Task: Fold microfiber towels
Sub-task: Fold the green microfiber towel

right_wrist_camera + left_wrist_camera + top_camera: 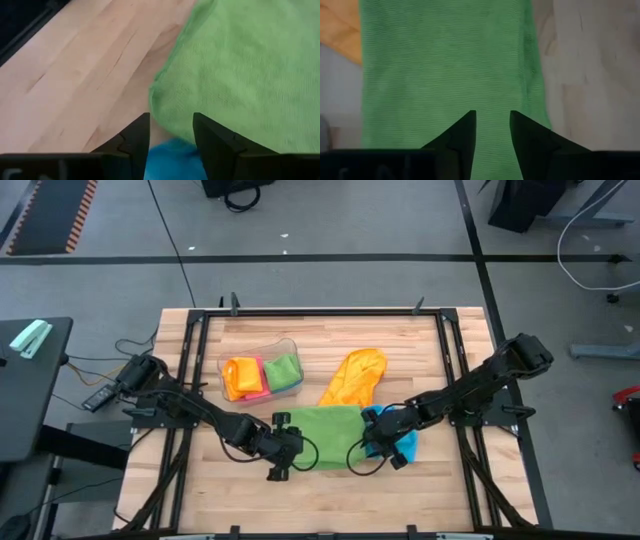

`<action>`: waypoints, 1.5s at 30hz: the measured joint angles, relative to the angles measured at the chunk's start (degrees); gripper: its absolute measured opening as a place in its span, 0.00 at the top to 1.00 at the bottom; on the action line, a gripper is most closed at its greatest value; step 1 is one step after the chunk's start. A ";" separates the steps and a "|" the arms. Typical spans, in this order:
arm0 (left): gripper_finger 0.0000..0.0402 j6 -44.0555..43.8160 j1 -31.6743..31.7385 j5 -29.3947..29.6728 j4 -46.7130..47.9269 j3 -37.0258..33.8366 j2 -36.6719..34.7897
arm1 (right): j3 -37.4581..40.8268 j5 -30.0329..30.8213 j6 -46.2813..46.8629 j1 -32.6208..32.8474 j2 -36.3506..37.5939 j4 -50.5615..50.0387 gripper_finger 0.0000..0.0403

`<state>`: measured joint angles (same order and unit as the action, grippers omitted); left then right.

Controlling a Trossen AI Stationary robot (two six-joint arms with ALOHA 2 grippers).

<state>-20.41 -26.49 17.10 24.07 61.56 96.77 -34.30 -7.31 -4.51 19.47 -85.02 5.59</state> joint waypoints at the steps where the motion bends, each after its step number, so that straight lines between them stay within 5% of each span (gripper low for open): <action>1: 0.69 0.03 0.11 0.00 -0.11 -0.01 0.00 | 0.00 0.00 -0.30 -0.08 0.04 0.09 0.61; 10: 0.72 3.95 1.83 0.22 0.08 -0.09 0.31 | 0.02 0.00 -5.39 -3.68 0.07 0.34 0.62; 19: 0.69 -1.30 1.93 0.20 -0.60 -0.09 0.31 | 0.04 1.03 -7.26 -7.82 0.07 2.81 0.62; 45: 0.68 -1.04 1.89 0.20 -1.17 -0.09 0.31 | 0.07 1.27 -0.59 -8.38 0.07 5.52 0.62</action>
<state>-21.45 -24.60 17.30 22.90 61.47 97.08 -34.24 -6.04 -5.10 11.09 -84.95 11.11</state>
